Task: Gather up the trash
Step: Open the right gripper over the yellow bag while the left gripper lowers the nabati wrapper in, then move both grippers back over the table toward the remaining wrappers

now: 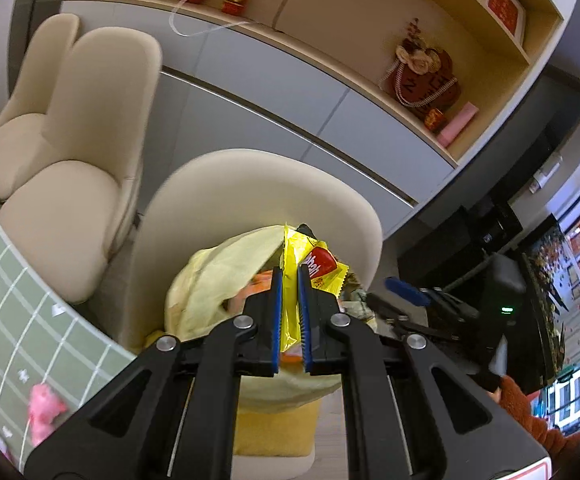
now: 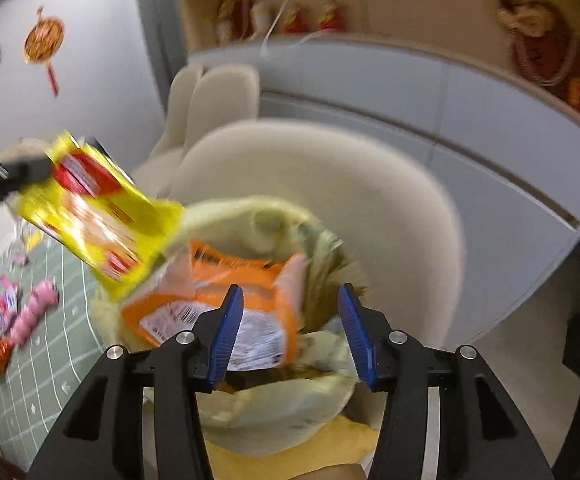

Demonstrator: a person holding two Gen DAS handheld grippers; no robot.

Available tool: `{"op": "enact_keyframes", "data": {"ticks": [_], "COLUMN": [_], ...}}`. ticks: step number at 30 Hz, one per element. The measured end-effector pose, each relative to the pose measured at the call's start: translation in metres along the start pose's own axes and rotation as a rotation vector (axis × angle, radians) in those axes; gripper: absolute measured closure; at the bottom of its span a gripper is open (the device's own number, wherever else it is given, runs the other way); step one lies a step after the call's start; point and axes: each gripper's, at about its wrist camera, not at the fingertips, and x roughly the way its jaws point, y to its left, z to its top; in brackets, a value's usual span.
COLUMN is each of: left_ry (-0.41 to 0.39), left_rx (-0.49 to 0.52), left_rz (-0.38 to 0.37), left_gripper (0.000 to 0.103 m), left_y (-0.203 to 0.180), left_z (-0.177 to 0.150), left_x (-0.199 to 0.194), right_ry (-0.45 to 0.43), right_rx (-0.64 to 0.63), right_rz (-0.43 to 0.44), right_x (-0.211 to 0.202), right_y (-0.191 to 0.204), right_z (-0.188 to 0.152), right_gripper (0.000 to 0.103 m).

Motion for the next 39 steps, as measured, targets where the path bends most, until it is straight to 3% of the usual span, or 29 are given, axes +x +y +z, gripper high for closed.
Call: {"op": "enact_keyframes", "data": {"ticks": [3,7,10,14,19,21,23,28,33,39], "left_ry": [0.058,0.186,0.252,0.311,0.315,0.290,0.265,0.169,0.021,-0.029], "left_rx": [0.057,0.195,0.280,0.307,0.317,0.293,0.242,0.143,0.080,0.081], "left_rz": [0.025,0.143,0.179,0.186,0.195,0.196,0.162,0.086,0.094,0.184], "left_gripper": [0.096,0.096,0.096,0.096,0.096,0.092,0.075,0.056,0.052,0.051], "left_y": [-0.011,-0.024,-0.033,-0.039,-0.042,-0.038,-0.032,-0.017,-0.005,0.025], "left_z": [-0.001,-0.013,-0.025,-0.035,-0.034,-0.030,-0.026,-0.022,-0.028,-0.059], "left_x": [0.032,0.087,0.116,0.143,0.156,0.152,0.141,0.094,0.026,-0.041], "right_ry": [-0.035,-0.066,-0.072,-0.065,-0.059,-0.058,-0.061,-0.068,-0.071,-0.024], "right_rx": [0.069,0.124,0.150,0.184,0.208,0.211,0.206,0.177,0.190,0.172], "right_rz": [-0.021,-0.062,-0.094,-0.119,-0.125,-0.119,-0.107,-0.098,-0.080,-0.031], "right_x": [-0.017,-0.032,-0.039,-0.036,-0.035,-0.035,-0.036,-0.038,-0.044,-0.052], "right_y": [-0.018,-0.037,-0.047,-0.055,-0.056,-0.053,-0.048,-0.026,-0.004,0.040], "right_z": [0.002,-0.006,-0.014,-0.025,-0.033,-0.033,-0.035,-0.034,-0.038,-0.046], "right_gripper": [0.056,0.056,0.056,0.056,0.056,0.056,0.056,0.056,0.056,0.055]}}
